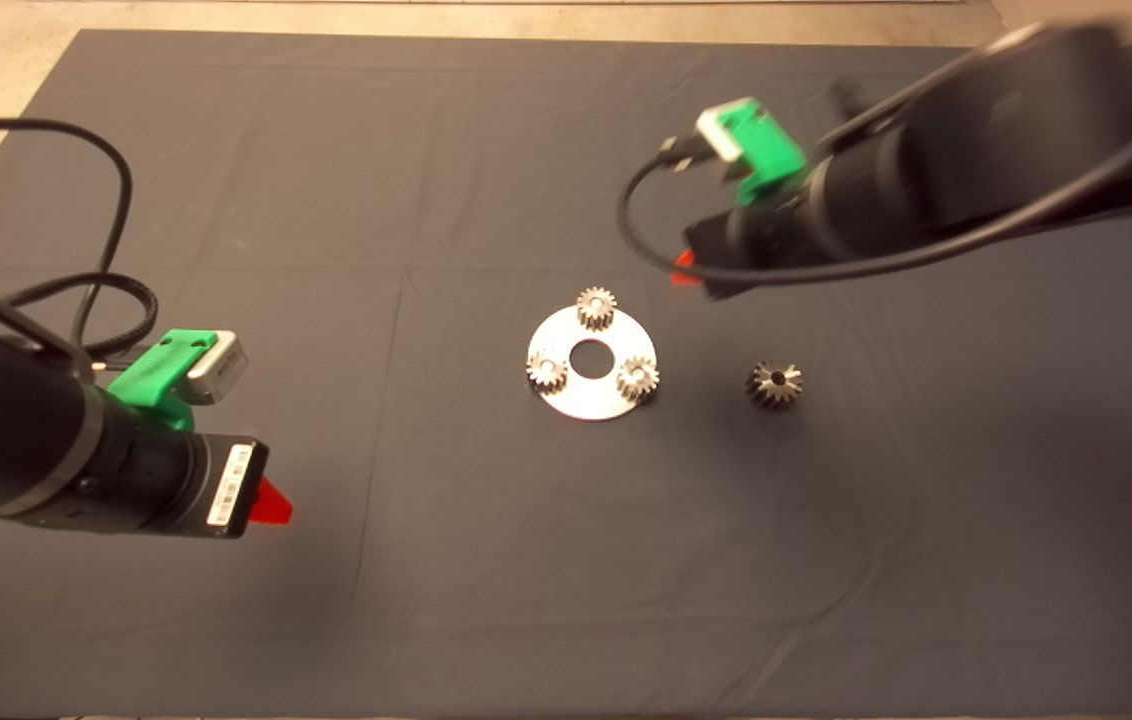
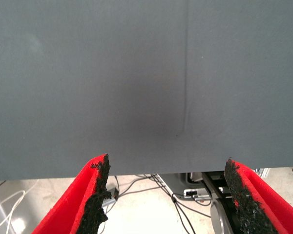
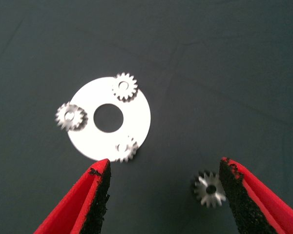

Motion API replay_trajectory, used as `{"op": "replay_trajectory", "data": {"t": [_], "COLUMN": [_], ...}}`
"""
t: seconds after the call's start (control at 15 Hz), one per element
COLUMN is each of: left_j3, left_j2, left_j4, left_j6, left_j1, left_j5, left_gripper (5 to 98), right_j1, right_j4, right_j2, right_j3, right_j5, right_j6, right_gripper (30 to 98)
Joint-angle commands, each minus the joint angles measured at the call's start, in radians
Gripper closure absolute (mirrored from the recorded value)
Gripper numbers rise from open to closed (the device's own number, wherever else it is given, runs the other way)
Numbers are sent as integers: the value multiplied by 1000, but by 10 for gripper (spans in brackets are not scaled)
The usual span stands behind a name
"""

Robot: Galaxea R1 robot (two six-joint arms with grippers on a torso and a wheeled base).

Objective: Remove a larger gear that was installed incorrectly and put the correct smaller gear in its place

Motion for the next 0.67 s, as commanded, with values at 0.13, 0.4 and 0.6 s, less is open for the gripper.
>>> {"op": "replay_trajectory", "data": {"t": [0.13, 0.4, 0.6], "left_j3": [129, 123, 120], "left_j2": [-19, 6, 32], "left_j4": [-89, -122, -132], "left_j6": [0, 2, -1], "left_j1": [-54, -51, -51], "left_j5": [101, 97, 82], "left_gripper": [444, 444, 444], "right_j1": [296, 282, 271], "right_j4": [419, 543, 543], "right_j2": [-83, -57, -74], "right_j3": [355, 381, 379], "right_j5": [-121, -121, -103], "right_j6": [314, 390, 390], "right_gripper": [695, 695, 695]}}
